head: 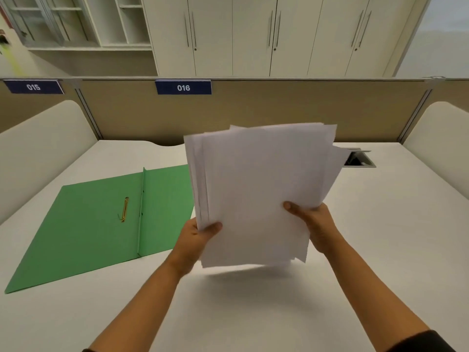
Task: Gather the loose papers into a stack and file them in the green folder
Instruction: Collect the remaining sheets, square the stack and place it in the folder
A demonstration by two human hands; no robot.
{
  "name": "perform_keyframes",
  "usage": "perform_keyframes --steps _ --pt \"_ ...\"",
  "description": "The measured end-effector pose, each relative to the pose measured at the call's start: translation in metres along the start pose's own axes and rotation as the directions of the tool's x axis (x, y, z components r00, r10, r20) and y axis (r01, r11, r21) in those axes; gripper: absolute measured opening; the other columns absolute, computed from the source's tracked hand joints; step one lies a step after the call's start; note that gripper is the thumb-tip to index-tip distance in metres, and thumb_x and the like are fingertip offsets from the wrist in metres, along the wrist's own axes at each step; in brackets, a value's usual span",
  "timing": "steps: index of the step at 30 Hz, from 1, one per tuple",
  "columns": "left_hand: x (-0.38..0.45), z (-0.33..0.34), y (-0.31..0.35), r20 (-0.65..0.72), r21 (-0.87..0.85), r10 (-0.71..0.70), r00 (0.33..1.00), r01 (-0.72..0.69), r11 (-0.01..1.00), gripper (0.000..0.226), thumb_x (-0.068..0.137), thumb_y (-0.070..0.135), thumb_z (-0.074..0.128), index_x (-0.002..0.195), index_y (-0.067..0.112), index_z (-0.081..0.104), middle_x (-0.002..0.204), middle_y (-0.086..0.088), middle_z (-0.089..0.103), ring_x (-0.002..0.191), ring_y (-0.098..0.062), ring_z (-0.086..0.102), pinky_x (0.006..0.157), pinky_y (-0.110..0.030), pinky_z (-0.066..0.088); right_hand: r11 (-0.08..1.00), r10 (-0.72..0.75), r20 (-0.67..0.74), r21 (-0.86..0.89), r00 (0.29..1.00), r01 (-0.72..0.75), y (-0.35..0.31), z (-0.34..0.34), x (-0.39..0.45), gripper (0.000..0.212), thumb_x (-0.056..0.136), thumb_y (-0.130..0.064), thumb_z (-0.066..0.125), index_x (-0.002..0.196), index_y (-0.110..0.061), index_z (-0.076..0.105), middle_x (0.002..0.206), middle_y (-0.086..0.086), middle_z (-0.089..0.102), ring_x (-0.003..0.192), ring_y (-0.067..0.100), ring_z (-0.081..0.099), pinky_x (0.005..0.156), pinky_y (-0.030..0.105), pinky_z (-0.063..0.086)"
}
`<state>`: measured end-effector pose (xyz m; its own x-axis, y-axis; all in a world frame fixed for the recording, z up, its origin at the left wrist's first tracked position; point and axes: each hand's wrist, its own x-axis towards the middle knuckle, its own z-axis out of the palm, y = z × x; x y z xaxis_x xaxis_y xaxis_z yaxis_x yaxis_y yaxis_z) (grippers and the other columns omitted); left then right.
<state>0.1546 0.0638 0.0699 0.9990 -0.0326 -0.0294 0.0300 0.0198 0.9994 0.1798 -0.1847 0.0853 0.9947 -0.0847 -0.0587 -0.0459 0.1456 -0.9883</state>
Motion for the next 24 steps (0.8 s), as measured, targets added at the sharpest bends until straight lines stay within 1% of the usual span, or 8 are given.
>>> perform_keyframes --steps 3,6,8,12,15,18,22,24 --pt "0.011 -0.008 0.017 0.107 0.018 0.066 0.992 -0.068 0.997 0.024 0.070 0.017 0.068 0.093 0.024 0.066 0.086 0.004 0.073 0.086 -0.016 0.066 0.079 -0.026 0.056 0.994 -0.103 0.002 0.025 0.995 0.103 -0.009 0.000 -0.002 0.058 0.052 -0.020 0.082 0.108 -0.018 0.065 0.102 0.006 0.071 0.094 0.028 0.067 0.076 0.041 0.057" --pt "0.016 -0.014 0.027 0.224 0.004 0.060 0.973 -0.062 0.998 0.054 0.049 0.027 0.084 0.099 0.027 0.064 0.089 0.012 0.076 0.086 -0.006 0.069 0.071 -0.018 0.055 0.994 -0.110 0.020 0.008 0.994 0.110 -0.007 -0.001 -0.004 0.060 0.045 -0.027 0.083 0.102 -0.021 0.067 0.099 0.004 0.072 0.092 0.028 0.067 0.073 0.040 0.057" --pt "0.018 -0.016 0.030 0.242 -0.039 0.074 0.967 -0.067 0.997 0.071 0.036 0.034 0.088 0.102 0.025 0.064 0.094 0.010 0.076 0.089 -0.007 0.070 0.071 -0.017 0.053 0.995 -0.099 0.044 0.003 0.994 0.099 -0.004 0.000 -0.006 0.057 0.042 -0.030 0.083 0.096 -0.024 0.069 0.095 0.001 0.073 0.092 0.027 0.068 0.073 0.038 0.057" --pt "0.021 -0.016 0.042 0.206 -0.100 0.139 0.969 -0.121 0.988 0.061 0.042 0.023 0.081 0.101 0.025 0.064 0.092 0.008 0.076 0.087 -0.009 0.069 0.072 -0.022 0.055 0.991 -0.123 0.117 -0.042 0.985 0.129 -0.012 0.000 -0.005 0.059 0.042 -0.029 0.081 0.099 -0.028 0.065 0.096 -0.001 0.072 0.091 0.022 0.068 0.075 0.038 0.058" --pt "0.022 -0.014 0.054 0.225 -0.104 0.173 0.959 -0.153 0.983 0.071 0.032 0.035 0.088 0.099 0.026 0.065 0.090 0.007 0.075 0.084 -0.008 0.069 0.071 -0.024 0.056 0.986 -0.139 0.193 -0.068 0.971 0.155 -0.020 -0.001 -0.001 0.061 0.041 -0.029 0.080 0.099 -0.031 0.062 0.090 -0.007 0.072 0.086 0.013 0.069 0.072 0.031 0.059" --pt "0.022 -0.006 0.065 0.239 -0.104 0.179 0.955 -0.158 0.982 0.055 0.042 0.026 0.079 0.095 0.027 0.065 0.085 0.009 0.075 0.081 -0.006 0.069 0.069 -0.024 0.057 0.984 -0.130 0.243 -0.084 0.961 0.155 -0.024 0.005 0.000 0.063 0.039 -0.029 0.079 0.099 -0.033 0.060 0.090 -0.011 0.070 0.083 0.005 0.069 0.068 0.024 0.059" --pt "0.025 -0.006 0.070 0.188 -0.106 0.192 0.963 -0.174 0.979 0.041 0.046 0.027 0.074 0.088 0.027 0.069 0.081 0.008 0.075 0.076 -0.007 0.069 0.066 -0.025 0.056 0.979 -0.148 0.237 -0.102 0.960 0.176 -0.030 0.002 0.001 0.060 0.040 -0.033 0.078 0.098 -0.034 0.059 0.098 -0.006 0.068 0.091 0.013 0.066 0.073 0.026 0.059" --pt "0.025 -0.005 0.068 0.169 -0.120 0.187 0.968 -0.168 0.979 0.041 0.046 0.027 0.075 0.087 0.026 0.069 0.081 0.008 0.075 0.075 -0.008 0.069 0.066 -0.026 0.057 0.979 -0.149 0.248 -0.102 0.957 0.179 -0.030 0.002 0.000 0.057 0.046 -0.026 0.081 0.098 -0.034 0.059 0.098 -0.006 0.068 0.091 0.015 0.066 0.072 0.027 0.059"
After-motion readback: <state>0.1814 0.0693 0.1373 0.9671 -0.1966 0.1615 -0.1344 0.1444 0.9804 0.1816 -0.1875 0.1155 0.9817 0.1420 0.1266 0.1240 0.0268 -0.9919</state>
